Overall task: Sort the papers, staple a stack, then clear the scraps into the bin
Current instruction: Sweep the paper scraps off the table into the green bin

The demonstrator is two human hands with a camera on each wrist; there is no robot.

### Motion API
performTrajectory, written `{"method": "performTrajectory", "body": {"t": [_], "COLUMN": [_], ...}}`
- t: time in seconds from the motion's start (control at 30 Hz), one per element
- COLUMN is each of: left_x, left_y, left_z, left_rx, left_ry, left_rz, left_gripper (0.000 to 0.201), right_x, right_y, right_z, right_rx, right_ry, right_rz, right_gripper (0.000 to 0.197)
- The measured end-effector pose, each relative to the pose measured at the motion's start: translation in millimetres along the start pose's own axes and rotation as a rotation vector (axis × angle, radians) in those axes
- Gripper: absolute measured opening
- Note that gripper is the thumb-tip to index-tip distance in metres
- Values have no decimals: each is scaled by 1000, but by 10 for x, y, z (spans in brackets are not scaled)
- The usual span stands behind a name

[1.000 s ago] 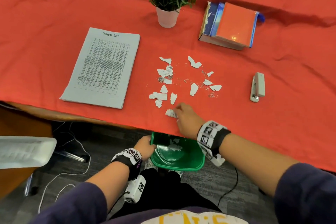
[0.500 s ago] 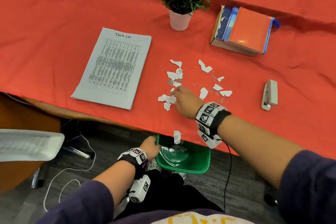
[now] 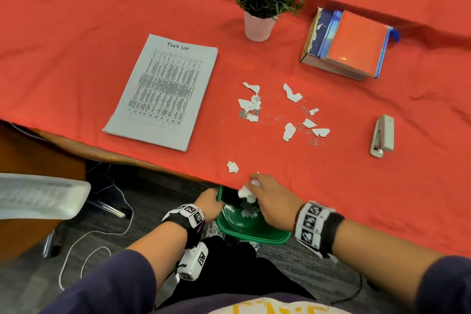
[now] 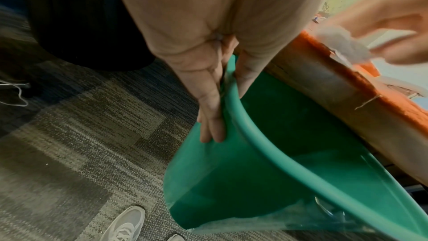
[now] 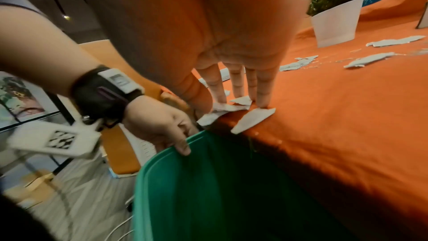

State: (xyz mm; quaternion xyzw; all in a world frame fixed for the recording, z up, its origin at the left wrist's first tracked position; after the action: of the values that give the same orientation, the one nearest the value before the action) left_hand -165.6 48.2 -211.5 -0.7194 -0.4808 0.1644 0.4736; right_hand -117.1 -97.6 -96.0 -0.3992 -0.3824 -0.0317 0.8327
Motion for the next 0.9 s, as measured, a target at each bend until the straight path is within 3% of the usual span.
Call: {"method": "performTrajectory", "body": {"t": [0.13, 0.2, 0.37, 0.5, 0.67, 0.9], "left_x": [1, -3, -8, -11, -10, -3], "left_y": [-7, -4, -2, 13, 7, 45], "left_z": [-23, -21, -4, 27, 45, 10], "left_rx": [-2, -2, 10, 5, -5, 11], "left_ry": [7, 13, 27, 4, -15, 34], "left_rz": [3, 15, 37, 57, 70, 48], "left_gripper": [17, 15, 19, 21, 25, 19], "right_x": [-82, 207, 1158, 1490, 1234, 396], "right_y": [-220, -160, 577, 1163, 1185, 347], "right_z": [48, 0, -430, -727, -704, -307], "right_rx": [9, -27, -105, -208, -197, -73], "right_ry": [16, 78, 173, 171, 74, 26], "right_rz": [86, 21, -216, -224, -157, -100], "right_gripper": [41, 36, 43, 54, 57, 67]}}
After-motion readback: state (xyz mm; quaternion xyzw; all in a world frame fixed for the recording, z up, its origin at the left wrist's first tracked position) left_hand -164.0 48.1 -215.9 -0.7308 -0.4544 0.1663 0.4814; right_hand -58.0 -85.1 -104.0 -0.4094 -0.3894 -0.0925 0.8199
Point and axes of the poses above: each hand's wrist, its own y-axis towards the middle knuckle, its own x-axis out of the back of the hand, z = x × y, the point moved 8 cm from there along y, towards the middle knuckle, and after that the axes turned 12 degrees about z, right-handed, at the moved point
